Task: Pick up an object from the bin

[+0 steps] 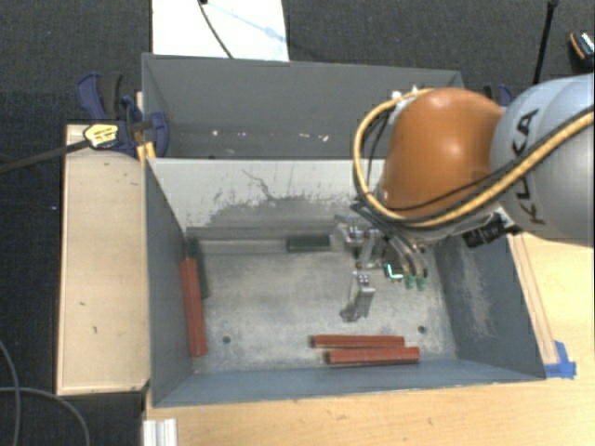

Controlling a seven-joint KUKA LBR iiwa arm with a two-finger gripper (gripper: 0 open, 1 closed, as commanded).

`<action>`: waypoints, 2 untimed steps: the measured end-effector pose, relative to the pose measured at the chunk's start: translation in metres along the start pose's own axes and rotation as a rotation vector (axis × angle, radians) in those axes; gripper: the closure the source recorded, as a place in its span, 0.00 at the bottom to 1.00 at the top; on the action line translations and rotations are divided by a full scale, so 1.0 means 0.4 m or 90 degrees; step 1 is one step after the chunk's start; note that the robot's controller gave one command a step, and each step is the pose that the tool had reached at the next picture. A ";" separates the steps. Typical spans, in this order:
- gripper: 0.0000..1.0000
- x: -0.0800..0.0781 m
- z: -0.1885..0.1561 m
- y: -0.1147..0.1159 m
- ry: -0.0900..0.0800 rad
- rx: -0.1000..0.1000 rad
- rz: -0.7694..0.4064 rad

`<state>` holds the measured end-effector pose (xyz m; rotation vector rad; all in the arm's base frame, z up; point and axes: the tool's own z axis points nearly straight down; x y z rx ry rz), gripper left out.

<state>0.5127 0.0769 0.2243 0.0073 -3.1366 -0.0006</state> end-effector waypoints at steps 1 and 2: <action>0.00 0.077 0.258 -0.120 0.001 0.000 -0.095; 0.00 0.075 0.387 -0.059 -0.010 -0.001 -0.064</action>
Offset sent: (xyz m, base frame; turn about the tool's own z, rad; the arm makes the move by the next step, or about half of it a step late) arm -0.0292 -0.0464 -0.0997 -0.1514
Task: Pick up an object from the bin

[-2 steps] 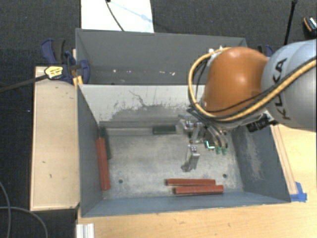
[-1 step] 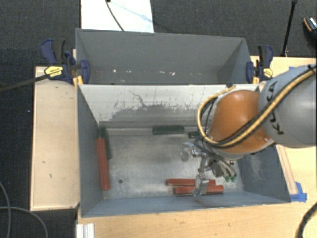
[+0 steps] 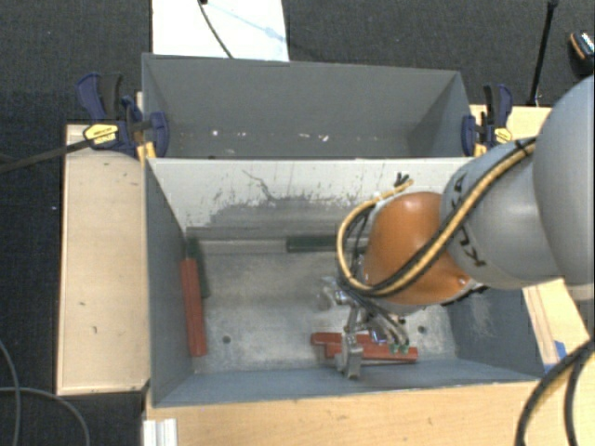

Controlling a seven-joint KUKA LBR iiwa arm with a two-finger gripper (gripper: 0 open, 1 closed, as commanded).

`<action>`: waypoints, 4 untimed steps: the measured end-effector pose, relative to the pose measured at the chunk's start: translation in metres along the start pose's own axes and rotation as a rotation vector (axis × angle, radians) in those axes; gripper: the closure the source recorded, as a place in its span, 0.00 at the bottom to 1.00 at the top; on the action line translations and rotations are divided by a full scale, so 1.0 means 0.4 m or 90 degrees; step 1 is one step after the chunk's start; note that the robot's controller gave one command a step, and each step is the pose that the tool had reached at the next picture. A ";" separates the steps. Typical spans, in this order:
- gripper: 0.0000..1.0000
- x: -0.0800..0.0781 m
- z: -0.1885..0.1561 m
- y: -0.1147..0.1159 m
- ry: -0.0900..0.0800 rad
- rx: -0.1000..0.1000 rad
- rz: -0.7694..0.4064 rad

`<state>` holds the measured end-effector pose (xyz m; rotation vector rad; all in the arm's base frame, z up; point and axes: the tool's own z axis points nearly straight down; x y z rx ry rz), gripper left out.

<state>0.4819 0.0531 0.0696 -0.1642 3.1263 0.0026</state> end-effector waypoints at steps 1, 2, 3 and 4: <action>1.00 0.005 -0.008 -0.002 0.006 0.000 0.002; 0.00 0.001 -0.005 -0.002 0.001 0.000 0.004; 1.00 0.004 -0.008 -0.002 0.006 0.000 0.006; 0.00 0.001 -0.004 -0.002 0.001 0.000 0.007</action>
Offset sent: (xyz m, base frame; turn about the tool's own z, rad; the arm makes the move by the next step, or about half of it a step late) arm 0.0000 0.0000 0.0000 0.0000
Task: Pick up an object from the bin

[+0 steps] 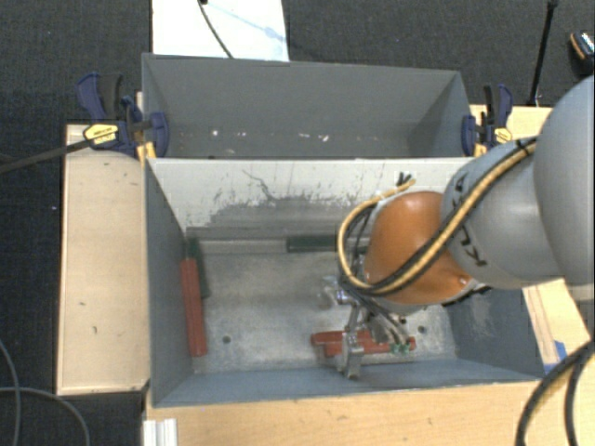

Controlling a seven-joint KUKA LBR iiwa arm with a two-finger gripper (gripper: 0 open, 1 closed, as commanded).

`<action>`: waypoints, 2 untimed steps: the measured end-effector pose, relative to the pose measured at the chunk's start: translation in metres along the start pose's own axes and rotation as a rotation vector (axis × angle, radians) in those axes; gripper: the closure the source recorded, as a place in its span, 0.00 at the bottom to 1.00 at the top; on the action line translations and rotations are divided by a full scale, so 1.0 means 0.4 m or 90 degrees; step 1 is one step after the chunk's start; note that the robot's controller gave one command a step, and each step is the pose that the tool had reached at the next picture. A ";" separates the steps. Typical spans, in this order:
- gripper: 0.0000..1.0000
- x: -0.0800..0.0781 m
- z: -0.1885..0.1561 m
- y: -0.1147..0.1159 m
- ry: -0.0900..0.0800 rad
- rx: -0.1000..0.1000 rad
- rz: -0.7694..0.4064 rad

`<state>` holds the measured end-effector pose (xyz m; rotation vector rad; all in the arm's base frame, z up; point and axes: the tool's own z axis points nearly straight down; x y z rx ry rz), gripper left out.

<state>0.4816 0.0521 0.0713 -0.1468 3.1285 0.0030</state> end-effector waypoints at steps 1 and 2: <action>1.00 0.006 0.001 0.000 0.005 0.000 0.001; 1.00 0.004 -0.381 -0.012 0.000 0.000 0.036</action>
Offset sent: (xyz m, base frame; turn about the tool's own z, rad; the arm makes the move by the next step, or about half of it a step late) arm 0.0000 0.0000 0.0000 0.0000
